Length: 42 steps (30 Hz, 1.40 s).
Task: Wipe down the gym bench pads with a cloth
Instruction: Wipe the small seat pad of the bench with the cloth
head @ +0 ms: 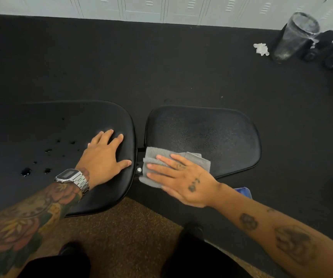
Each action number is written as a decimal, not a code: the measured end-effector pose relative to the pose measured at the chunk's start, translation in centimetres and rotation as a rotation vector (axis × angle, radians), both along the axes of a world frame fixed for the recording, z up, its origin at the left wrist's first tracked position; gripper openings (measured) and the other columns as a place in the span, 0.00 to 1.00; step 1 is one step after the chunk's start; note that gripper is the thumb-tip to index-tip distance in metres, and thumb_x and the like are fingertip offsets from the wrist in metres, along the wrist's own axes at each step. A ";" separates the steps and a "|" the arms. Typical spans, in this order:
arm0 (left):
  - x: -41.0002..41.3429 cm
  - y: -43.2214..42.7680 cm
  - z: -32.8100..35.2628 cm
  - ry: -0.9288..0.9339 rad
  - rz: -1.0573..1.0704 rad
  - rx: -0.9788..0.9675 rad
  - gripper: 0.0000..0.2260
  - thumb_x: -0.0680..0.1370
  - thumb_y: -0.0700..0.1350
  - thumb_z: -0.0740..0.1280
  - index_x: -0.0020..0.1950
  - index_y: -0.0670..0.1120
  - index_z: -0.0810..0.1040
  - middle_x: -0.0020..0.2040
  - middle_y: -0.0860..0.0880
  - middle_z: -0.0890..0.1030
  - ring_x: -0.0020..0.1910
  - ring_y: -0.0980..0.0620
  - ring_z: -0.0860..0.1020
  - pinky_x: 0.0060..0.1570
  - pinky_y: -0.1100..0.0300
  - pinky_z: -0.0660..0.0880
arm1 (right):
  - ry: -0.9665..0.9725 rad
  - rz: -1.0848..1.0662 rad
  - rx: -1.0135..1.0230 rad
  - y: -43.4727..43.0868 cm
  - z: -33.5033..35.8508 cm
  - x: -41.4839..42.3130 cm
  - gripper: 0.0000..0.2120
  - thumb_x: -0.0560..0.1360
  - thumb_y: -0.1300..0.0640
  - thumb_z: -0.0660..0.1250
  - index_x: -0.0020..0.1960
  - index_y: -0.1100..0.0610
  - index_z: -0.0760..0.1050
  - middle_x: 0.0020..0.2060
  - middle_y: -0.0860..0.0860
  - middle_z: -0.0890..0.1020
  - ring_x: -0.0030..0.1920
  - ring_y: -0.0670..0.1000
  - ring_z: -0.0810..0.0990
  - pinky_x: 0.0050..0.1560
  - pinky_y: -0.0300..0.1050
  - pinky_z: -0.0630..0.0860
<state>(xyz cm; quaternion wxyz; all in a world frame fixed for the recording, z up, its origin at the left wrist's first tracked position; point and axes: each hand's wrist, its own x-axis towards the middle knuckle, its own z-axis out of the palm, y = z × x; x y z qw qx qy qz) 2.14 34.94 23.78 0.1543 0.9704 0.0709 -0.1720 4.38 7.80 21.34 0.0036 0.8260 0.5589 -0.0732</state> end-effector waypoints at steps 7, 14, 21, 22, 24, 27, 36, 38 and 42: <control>0.2 0.0 0.1 0.025 0.001 -0.010 0.38 0.74 0.63 0.65 0.78 0.51 0.54 0.79 0.47 0.51 0.78 0.43 0.47 0.74 0.42 0.55 | 0.074 -0.415 0.048 5.8 -0.5 7.3 0.26 0.82 0.46 0.45 0.78 0.46 0.61 0.79 0.44 0.60 0.80 0.50 0.52 0.78 0.52 0.47; 0.1 -0.1 0.2 0.028 -0.001 -0.016 0.38 0.74 0.63 0.65 0.78 0.51 0.54 0.79 0.47 0.51 0.78 0.44 0.47 0.75 0.44 0.54 | 0.120 -0.764 0.085 3.6 0.6 13.0 0.22 0.85 0.48 0.48 0.78 0.49 0.59 0.76 0.49 0.64 0.77 0.55 0.58 0.77 0.55 0.50; 0.1 0.1 0.1 0.032 -0.002 -0.015 0.38 0.74 0.63 0.64 0.78 0.51 0.53 0.79 0.47 0.51 0.78 0.43 0.47 0.74 0.43 0.55 | -0.010 -1.078 0.149 -7.6 1.6 11.8 0.22 0.84 0.48 0.47 0.75 0.51 0.63 0.76 0.51 0.65 0.78 0.53 0.57 0.76 0.52 0.51; 0.1 0.1 0.1 0.033 0.000 -0.019 0.38 0.74 0.63 0.64 0.78 0.51 0.53 0.79 0.47 0.51 0.78 0.43 0.47 0.74 0.43 0.55 | 0.012 -1.126 0.143 -8.5 1.7 10.8 0.23 0.85 0.47 0.46 0.78 0.50 0.59 0.79 0.49 0.60 0.79 0.52 0.53 0.77 0.51 0.49; 0.1 0.1 0.1 0.035 0.001 -0.025 0.38 0.74 0.63 0.64 0.78 0.51 0.53 0.79 0.47 0.50 0.78 0.43 0.47 0.74 0.43 0.55 | 0.040 -1.206 0.130 -9.5 1.4 8.2 0.24 0.85 0.47 0.45 0.80 0.50 0.53 0.81 0.48 0.53 0.80 0.51 0.48 0.78 0.51 0.46; 0.2 0.0 0.0 0.032 0.000 -0.013 0.38 0.74 0.63 0.64 0.78 0.51 0.53 0.79 0.46 0.51 0.78 0.43 0.47 0.74 0.42 0.54 | -0.060 -1.210 0.127 -8.4 0.8 3.4 0.27 0.82 0.47 0.45 0.78 0.53 0.62 0.79 0.50 0.60 0.79 0.55 0.56 0.77 0.55 0.53; 0.4 -0.4 0.5 0.056 0.010 0.002 0.38 0.75 0.62 0.64 0.79 0.51 0.52 0.80 0.46 0.49 0.78 0.44 0.46 0.74 0.42 0.53 | 0.037 -0.749 0.196 6.4 -0.9 -3.7 0.23 0.84 0.47 0.50 0.78 0.49 0.63 0.78 0.49 0.63 0.80 0.54 0.55 0.78 0.58 0.53; 0.3 -0.3 0.4 0.057 0.005 0.003 0.38 0.75 0.62 0.64 0.79 0.51 0.51 0.80 0.46 0.49 0.78 0.43 0.46 0.75 0.42 0.53 | 0.063 -0.626 0.156 6.4 -0.8 -1.1 0.23 0.84 0.47 0.49 0.77 0.49 0.63 0.79 0.49 0.62 0.79 0.54 0.56 0.78 0.57 0.52; 0.2 -0.2 0.4 0.067 0.000 -0.004 0.38 0.75 0.63 0.64 0.79 0.51 0.51 0.80 0.46 0.48 0.78 0.43 0.45 0.75 0.43 0.53 | 0.025 -0.729 0.105 2.9 -0.5 5.4 0.25 0.81 0.47 0.49 0.74 0.50 0.70 0.74 0.51 0.70 0.75 0.57 0.68 0.72 0.56 0.57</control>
